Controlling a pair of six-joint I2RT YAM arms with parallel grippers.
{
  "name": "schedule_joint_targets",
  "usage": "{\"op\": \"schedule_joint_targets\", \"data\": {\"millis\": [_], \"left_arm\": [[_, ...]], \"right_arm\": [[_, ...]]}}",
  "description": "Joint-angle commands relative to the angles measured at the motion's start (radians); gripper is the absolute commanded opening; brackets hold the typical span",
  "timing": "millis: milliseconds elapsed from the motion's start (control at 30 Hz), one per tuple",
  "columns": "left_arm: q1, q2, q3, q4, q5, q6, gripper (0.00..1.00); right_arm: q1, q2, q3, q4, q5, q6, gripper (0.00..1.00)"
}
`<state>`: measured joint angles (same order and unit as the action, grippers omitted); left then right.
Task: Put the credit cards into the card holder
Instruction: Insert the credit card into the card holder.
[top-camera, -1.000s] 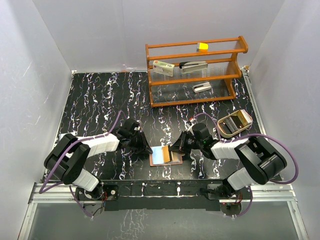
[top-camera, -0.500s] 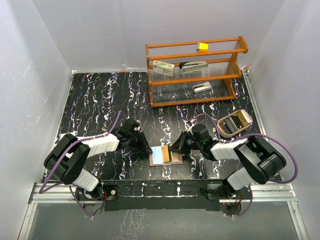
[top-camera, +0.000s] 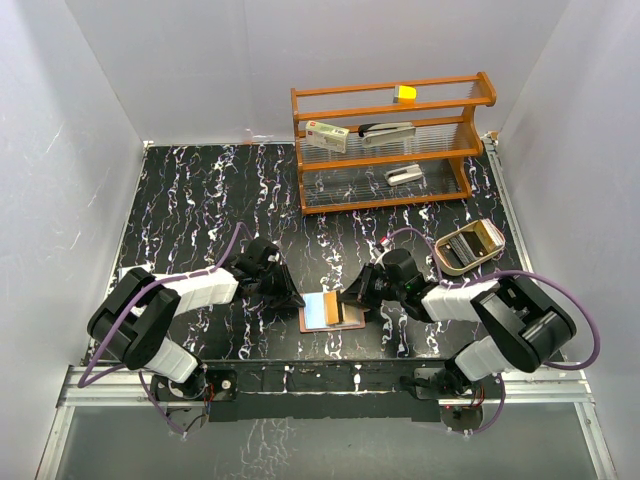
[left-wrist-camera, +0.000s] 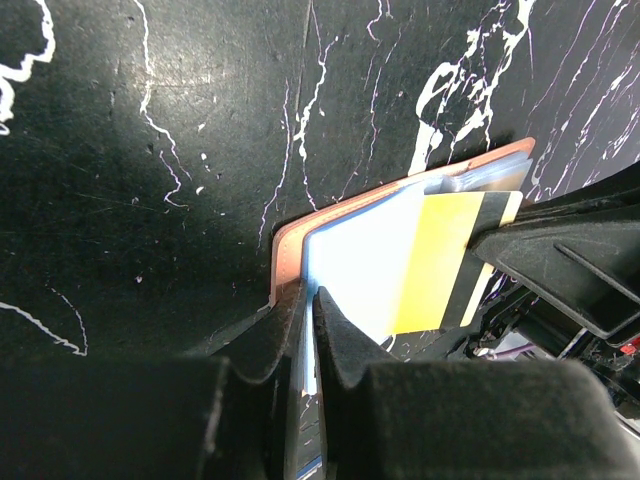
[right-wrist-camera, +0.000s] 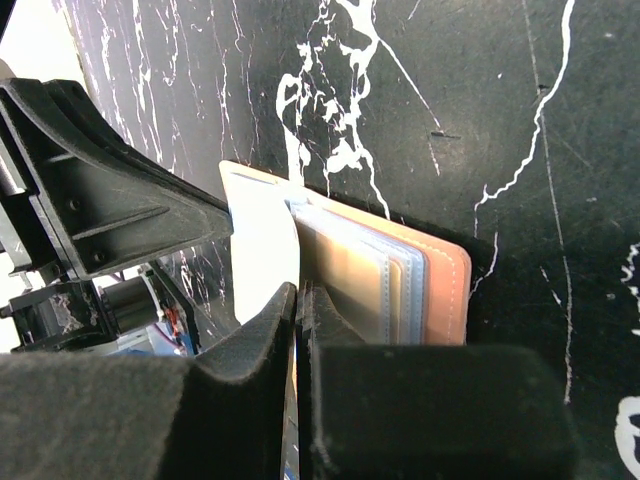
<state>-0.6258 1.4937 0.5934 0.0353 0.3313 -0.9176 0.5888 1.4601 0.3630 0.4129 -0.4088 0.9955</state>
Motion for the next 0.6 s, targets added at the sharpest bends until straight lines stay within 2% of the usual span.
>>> {"op": "schedule_joint_targets", "data": {"millis": [0,267,567], "left_arm": [[-0.006,-0.013,-0.017,-0.045,-0.023,0.005,0.07],[-0.006,-0.009,-0.017,-0.037,-0.016,0.0,0.06],[-0.006,-0.006,-0.015,-0.037,-0.015,-0.003,0.06]], "right_arm": [[0.006,-0.039,0.016,-0.08,0.051,-0.038,0.01],[0.019,-0.032,0.033,-0.091,0.056,-0.035,0.03],[0.061,0.011,0.039,-0.019,0.071,0.007,0.03]]}}
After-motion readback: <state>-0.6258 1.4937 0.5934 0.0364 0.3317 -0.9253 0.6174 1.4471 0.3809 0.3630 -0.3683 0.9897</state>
